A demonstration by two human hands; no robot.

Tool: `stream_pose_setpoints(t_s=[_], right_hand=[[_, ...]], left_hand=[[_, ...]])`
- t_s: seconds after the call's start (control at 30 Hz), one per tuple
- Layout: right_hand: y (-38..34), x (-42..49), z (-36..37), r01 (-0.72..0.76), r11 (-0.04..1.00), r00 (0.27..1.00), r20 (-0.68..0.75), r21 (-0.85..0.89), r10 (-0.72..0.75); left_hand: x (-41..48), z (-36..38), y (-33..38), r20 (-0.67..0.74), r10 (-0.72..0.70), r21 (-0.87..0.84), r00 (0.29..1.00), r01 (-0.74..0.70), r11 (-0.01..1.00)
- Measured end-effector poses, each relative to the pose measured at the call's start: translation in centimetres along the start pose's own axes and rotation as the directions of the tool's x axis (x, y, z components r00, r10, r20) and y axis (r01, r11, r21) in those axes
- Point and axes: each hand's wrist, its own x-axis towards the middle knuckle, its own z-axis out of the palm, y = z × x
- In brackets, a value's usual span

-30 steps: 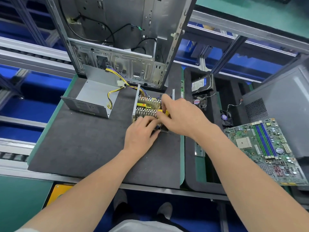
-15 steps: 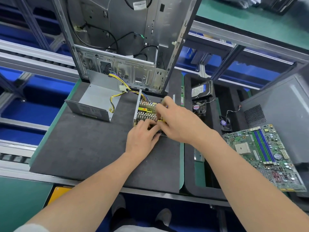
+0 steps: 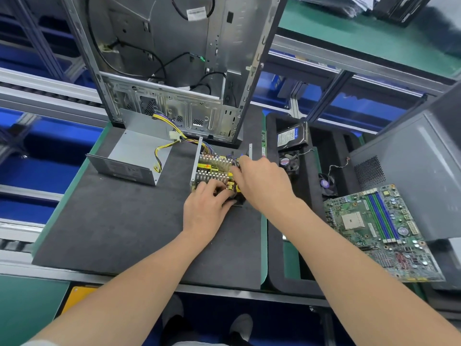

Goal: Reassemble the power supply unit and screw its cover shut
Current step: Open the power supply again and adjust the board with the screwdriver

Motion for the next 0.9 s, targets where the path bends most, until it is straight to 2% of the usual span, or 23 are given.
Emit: stream_pose_setpoints(t_s=[0.1,0.17,0.23,0.3,0.43,0.6,0.63,0.7,0.77,0.83,0.9], right_hand=[[0.9,-0.4,-1.4,0.196,0.978,0.978,0.062,0.070,-0.200],[1.6,-0.7,-2.5,0.418,0.904,0.898,0.112,0.089,-0.426],[2.0,-0.8,-2.9,0.524,0.848,0.831,0.175,0.074,-0.529],[2.0,-0.7,-2.6,0.458,0.884,0.864,0.183,0.095,-0.468],[1.9,-0.4,-1.5,0.182,0.973,0.971,0.131,0.139,-0.200],[1.1,-1.0,-0.3,-0.031,0.997,0.999,-0.014,-0.064,0.031],[1.1,-1.1,-0.4,-0.035,0.996,0.999,-0.030,-0.080,0.033],[1.6,-1.4,-1.0,0.053,0.998,0.999,0.004,-0.040,-0.053],[2.3,-1.5,-2.0,0.260,0.960,0.959,0.089,0.101,-0.269],[2.8,-1.4,-2.9,0.407,0.905,0.887,0.181,0.127,-0.424],[2.8,-1.1,-2.9,0.379,0.916,0.891,0.214,0.131,-0.400]], left_hand=[[0.0,-0.1,0.1,-0.035,0.029,0.038,0.999,-0.027,0.999],[0.0,-0.1,0.1,-0.046,0.038,0.056,0.998,-0.035,0.998],[0.0,-0.1,0.1,-0.044,0.029,0.063,0.999,-0.026,0.998],[-0.1,0.1,0.1,-0.035,0.021,0.045,0.999,-0.020,0.999],[-0.2,0.3,-0.2,-0.030,0.026,0.009,0.999,-0.026,1.000],[-0.2,0.4,-0.2,-0.026,0.033,0.011,0.999,-0.033,0.999],[-0.2,0.4,-0.3,-0.027,0.038,0.010,0.999,-0.038,0.999],[-0.2,0.4,-0.2,-0.037,0.046,0.009,0.998,-0.046,0.999],[-0.2,0.4,-0.2,-0.050,0.049,0.014,0.998,-0.048,0.999],[-0.2,0.4,-0.1,-0.056,0.043,0.016,0.998,-0.042,0.999],[-0.2,0.3,-0.1,-0.049,0.031,0.010,0.998,-0.031,0.999]])
